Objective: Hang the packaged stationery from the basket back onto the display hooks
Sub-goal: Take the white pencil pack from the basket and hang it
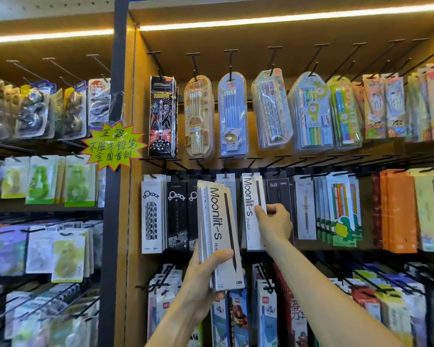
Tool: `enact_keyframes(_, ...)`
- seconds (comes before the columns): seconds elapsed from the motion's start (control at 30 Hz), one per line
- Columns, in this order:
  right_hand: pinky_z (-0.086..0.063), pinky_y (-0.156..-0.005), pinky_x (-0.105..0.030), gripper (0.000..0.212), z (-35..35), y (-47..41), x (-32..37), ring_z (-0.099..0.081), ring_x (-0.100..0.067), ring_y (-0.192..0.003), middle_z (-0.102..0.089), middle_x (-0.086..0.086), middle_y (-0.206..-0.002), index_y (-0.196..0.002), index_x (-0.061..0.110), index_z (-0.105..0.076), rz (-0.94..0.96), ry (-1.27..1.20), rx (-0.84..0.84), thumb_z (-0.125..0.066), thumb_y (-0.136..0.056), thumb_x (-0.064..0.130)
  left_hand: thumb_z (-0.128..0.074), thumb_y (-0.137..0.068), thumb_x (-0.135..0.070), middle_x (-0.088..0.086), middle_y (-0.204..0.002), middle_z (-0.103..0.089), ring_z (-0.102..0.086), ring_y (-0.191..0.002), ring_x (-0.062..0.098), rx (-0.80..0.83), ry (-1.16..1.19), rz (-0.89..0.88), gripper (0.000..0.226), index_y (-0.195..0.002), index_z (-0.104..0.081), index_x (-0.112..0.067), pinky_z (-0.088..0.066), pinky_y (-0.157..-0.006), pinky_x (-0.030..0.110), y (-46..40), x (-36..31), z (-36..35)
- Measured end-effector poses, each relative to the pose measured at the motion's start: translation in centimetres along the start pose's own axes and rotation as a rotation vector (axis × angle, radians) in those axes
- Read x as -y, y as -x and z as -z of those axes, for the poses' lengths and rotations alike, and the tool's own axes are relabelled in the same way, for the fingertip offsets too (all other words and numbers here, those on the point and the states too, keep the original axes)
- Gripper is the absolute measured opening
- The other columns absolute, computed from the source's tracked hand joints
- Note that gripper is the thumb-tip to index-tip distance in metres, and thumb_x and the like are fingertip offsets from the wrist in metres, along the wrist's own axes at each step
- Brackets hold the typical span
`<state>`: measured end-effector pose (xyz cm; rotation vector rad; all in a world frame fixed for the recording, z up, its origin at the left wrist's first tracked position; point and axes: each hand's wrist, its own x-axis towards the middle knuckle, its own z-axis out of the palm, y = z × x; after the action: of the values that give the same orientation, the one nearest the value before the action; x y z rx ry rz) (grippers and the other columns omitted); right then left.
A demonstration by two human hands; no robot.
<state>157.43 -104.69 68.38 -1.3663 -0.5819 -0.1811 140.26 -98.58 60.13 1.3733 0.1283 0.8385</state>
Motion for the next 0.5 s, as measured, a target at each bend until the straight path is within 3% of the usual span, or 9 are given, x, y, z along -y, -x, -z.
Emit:
enact_keyframes(0.07, -0.058, -0.082, -0.042, 0.014, -0.6, -0.8, -0.2, -0.068, -0.027, -0.097, -0.071, -0.008, -0.111, -0.1, 0.023, -0.06, -0.046, 0.104, -0.003, -0.068, -0.096, 0.034, -0.093, -0.058, -0.035, 0.023, -0.099, -0.072, -0.07, -0.076, 0.034, 0.011, 0.014, 0.008, 0.088, -0.134, -0.055, -0.013, -0.045, -0.033, 0.024, 0.1, -0.1, -0.2)
enact_keyframes(0.17, -0.049, -0.087, -0.036, 0.028, -0.2, 0.3, 0.2, -0.065, -0.03, -0.111, -0.071, -0.008, -0.12, -0.12, 0.02, -0.069, -0.059, 0.276, -0.034, -0.066, -0.098, 0.036, -0.092, -0.058, -0.037, 0.02, -0.098, -0.074, -0.072, -0.075, 0.032, 0.048, 0.02, 0.027, 0.088, -0.135, -0.055, -0.018, -0.044, -0.033, 0.024, 0.0, 0.1, -0.1)
enact_keyframes(0.23, -0.05, -0.096, -0.04, 0.04, 0.9, 2.9, 0.8, -0.065, -0.027, -0.114, -0.071, -0.002, -0.119, -0.128, 0.022, -0.066, 0.014, 0.23, -0.053, -0.066, -0.096, 0.045, -0.092, -0.063, -0.037, 0.016, -0.098, -0.073, -0.071, -0.074, 0.03, 0.057, 0.004, 0.014, 0.083, -0.136, -0.056, -0.026, -0.045, -0.035, 0.025, -0.1, 0.4, 0.0)
enact_keyframes(0.27, -0.052, -0.096, -0.041, 0.041, 1.5, 4.6, 0.9, -0.067, -0.021, -0.11, -0.072, 0.003, -0.114, -0.125, 0.026, -0.066, 0.075, 0.151, -0.025, -0.067, -0.093, 0.051, -0.092, -0.065, -0.038, 0.014, -0.098, -0.073, -0.07, -0.073, 0.028, 0.064, -0.012, 0.007, 0.08, -0.136, -0.056, -0.028, -0.045, -0.037, 0.026, -0.1, 0.5, -0.1)
enact_keyframes(0.37, -0.057, -0.077, -0.031, 0.048, 3.1, 9.5, 1.7, -0.067, 0.0, -0.087, -0.07, 0.014, -0.096, -0.113, 0.037, -0.058, 0.193, 0.051, 0.202, -0.077, -0.078, 0.063, -0.088, -0.078, -0.033, 0.012, -0.102, -0.077, -0.071, -0.072, 0.024, 0.084, -0.036, -0.015, 0.062, -0.133, -0.06, -0.037, -0.044, -0.042, 0.027, 0.3, 0.7, -0.8)
enact_keyframes(0.43, -0.059, -0.072, -0.032, 0.056, 3.3, 10.7, 1.6, -0.067, 0.0, -0.082, -0.067, 0.016, -0.092, -0.111, 0.041, -0.051, 0.251, 0.155, 0.26, -0.081, -0.071, 0.065, -0.083, -0.084, -0.03, 0.01, -0.107, -0.079, -0.072, -0.074, 0.022, 0.074, -0.057, -0.02, 0.052, -0.126, -0.061, -0.05, -0.046, -0.043, 0.029, 0.4, 0.8, -1.6)
enact_keyframes(0.5, -0.059, -0.075, -0.037, 0.057, 3.4, 10.9, 1.7, -0.065, -0.002, -0.084, -0.064, 0.018, -0.091, -0.11, 0.04, -0.047, 0.271, 0.226, 0.239, -0.083, -0.071, 0.06, -0.084, -0.081, -0.035, 0.007, -0.114, -0.078, -0.076, -0.09, 0.025, 0.07, -0.092, -0.037, 0.056, -0.13, -0.06, -0.049, -0.06, -0.057, 0.046, 0.2, 1.2, -2.0)
